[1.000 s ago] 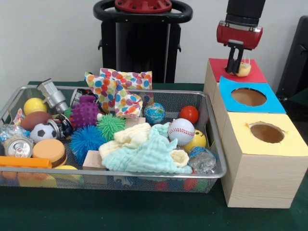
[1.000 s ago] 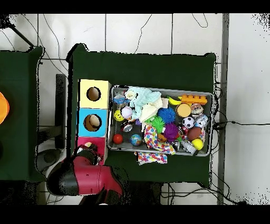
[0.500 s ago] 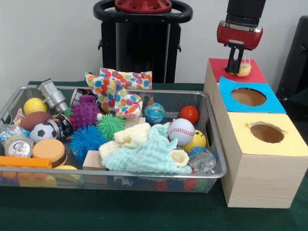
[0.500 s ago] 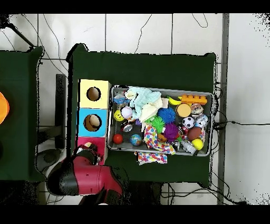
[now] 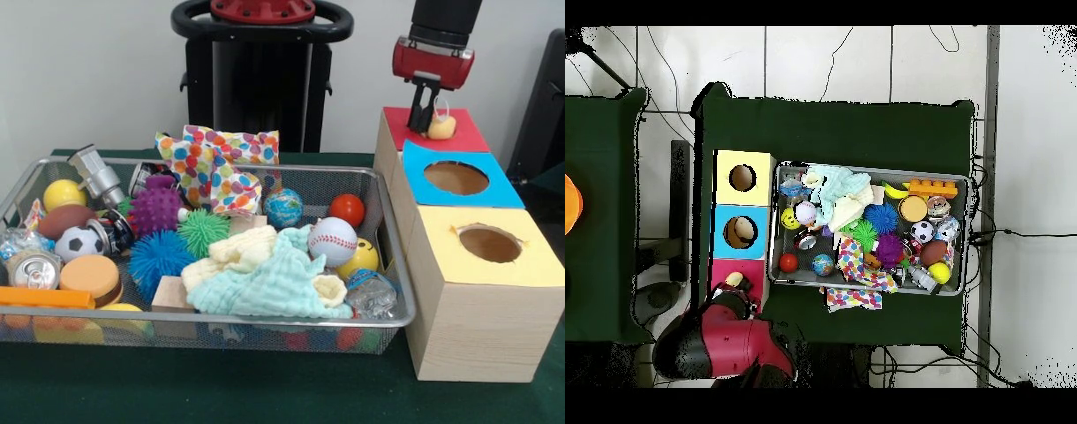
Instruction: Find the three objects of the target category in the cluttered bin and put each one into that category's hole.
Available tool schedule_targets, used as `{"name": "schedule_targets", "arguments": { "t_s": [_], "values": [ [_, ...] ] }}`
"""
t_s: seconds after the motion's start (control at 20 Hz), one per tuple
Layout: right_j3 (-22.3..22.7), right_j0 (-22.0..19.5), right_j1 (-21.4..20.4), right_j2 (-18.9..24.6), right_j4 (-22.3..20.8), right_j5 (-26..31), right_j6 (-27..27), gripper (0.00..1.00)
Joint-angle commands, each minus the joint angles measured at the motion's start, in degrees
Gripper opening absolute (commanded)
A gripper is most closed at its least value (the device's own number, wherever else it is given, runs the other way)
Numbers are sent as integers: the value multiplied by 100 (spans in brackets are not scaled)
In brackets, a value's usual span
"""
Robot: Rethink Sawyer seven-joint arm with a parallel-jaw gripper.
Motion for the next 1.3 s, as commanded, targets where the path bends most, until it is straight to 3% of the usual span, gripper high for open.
{"name": "schedule_targets", "arguments": {
  "t_s": [0.05,0.4,0.9,1.1,1.3],
  "values": [
    [-58,24,511,55,-516,423,87,0],
    [11,-213,541,286,-589,599,66,0],
    [-84,-435,165,557,-589,1327,-163,0],
    [153,-702,-61,769,-680,1449,-309,0],
    [545,-919,-671,896,-739,1918,-392,0]
  ]
}}
